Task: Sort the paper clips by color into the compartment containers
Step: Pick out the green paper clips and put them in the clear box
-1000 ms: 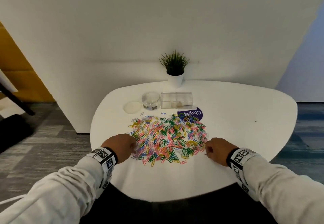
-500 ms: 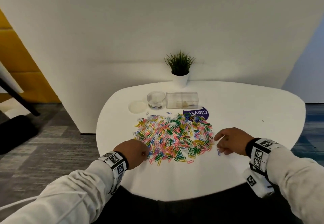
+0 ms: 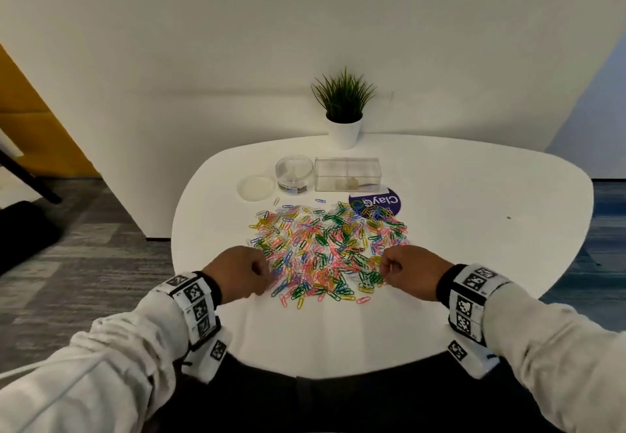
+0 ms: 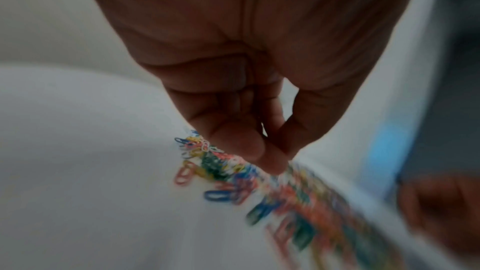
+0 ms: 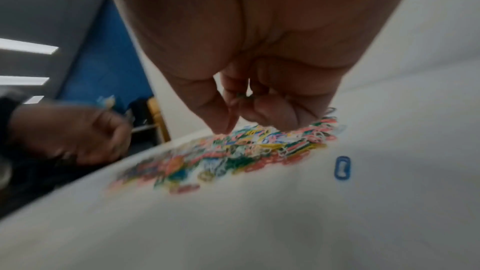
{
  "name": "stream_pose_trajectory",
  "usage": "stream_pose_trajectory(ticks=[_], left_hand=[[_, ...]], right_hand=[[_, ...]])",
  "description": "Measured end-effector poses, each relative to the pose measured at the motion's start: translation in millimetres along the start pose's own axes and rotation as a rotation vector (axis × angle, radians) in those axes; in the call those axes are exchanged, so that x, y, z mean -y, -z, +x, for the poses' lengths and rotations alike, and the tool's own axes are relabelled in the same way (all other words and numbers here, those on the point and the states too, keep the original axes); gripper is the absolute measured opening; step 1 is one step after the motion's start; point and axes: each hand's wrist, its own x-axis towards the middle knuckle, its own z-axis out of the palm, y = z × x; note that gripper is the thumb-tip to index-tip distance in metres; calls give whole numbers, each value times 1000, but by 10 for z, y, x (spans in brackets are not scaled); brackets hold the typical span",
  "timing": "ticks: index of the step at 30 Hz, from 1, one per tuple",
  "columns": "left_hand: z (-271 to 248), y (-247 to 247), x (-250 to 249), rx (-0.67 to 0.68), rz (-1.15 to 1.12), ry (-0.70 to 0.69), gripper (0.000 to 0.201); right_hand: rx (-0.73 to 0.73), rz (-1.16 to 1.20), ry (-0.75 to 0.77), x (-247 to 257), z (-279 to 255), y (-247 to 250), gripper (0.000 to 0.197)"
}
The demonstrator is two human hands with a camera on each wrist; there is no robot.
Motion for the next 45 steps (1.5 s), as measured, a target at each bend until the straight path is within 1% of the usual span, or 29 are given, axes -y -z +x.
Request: stream_pose_trajectory(ticks=[1,2,4,5,8,10,11,12,13,15,16,17,19,21,23,24,25,26,27,28,29,30,32,33,35,38,39,42,45], left_hand=[[-11,40,-9,25,-241,53,6],[-21,73,-15,49,-444,95,13],[-30,110,-9,103,-698,155,22],[-23,112,-8,126,-755,180,23],[2,82,10,177,-842,272,23],[10,46,4,182,-900,306,24],[13,28,-6,176,-932,314,24],[15,6,-19,173,-979,320,24],[19,-6,-30,175,-1045,321,24],[30,-9,-56,198,-1187,306,23],[36,-4,-76,214,-1239,294,21],[36,9,-106,229,-1270,275,17],[30,29,-163,262,-1294,227,10],[17,57,-181,274,-1273,196,19],[19,80,-156,246,-1183,196,18],[18,87,-148,219,-1086,197,15],[16,91,-146,177,-915,180,10],[6,96,-148,136,-654,138,6],[3,89,-120,100,-328,73,12],[8,63,-111,76,-18,-9,20],[-6,31,-121,66,188,-65,25],[1,-8,-109,64,301,-99,24],[38,-100,-91,82,409,-124,17],[51,-138,-99,93,435,-127,17],[83,-184,-98,118,504,-122,20],[91,-159,-66,110,576,-108,21],[97,-144,-40,105,565,-98,23],[91,-101,-12,104,513,-68,26],[67,-133,-56,122,516,-88,22]], right_hand=[[-28,-90,55,27,21,-49,9],[-52,-147,84,32,54,-99,12],[-62,-211,90,8,122,-178,18],[-55,-232,85,-8,143,-203,18],[-27,-266,123,-46,180,-251,8],[-12,-192,131,-59,179,-233,9],[-19,-117,105,-59,175,-198,12],[-32,20,50,-61,168,-149,13],[-36,257,-30,-59,150,-87,14],[30,932,-182,-38,98,51,14],[71,1242,-226,-21,61,134,13],[107,1443,-235,-5,21,215,11],[148,1635,-198,20,-24,323,9],[164,1724,-149,36,-29,369,15],[180,1769,-131,40,-21,388,23],[189,1764,-132,34,-19,393,26],[195,1727,-141,38,-20,398,26],[196,1643,-164,51,-25,395,24],[184,1497,-197,69,-16,370,21],[149,1296,-225,76,-1,338,18],[104,1050,-233,74,21,288,16],[64,774,-217,69,44,237,15],[12,231,-109,64,67,139,13],[13,39,-39,69,60,91,10],[44,-187,25,61,23,13,8],[71,-286,-5,-10,-16,-49,8],[66,-320,-8,-29,-31,-51,8],[53,-443,44,-76,-33,-45,20],[43,-458,50,-94,-26,-41,22]])
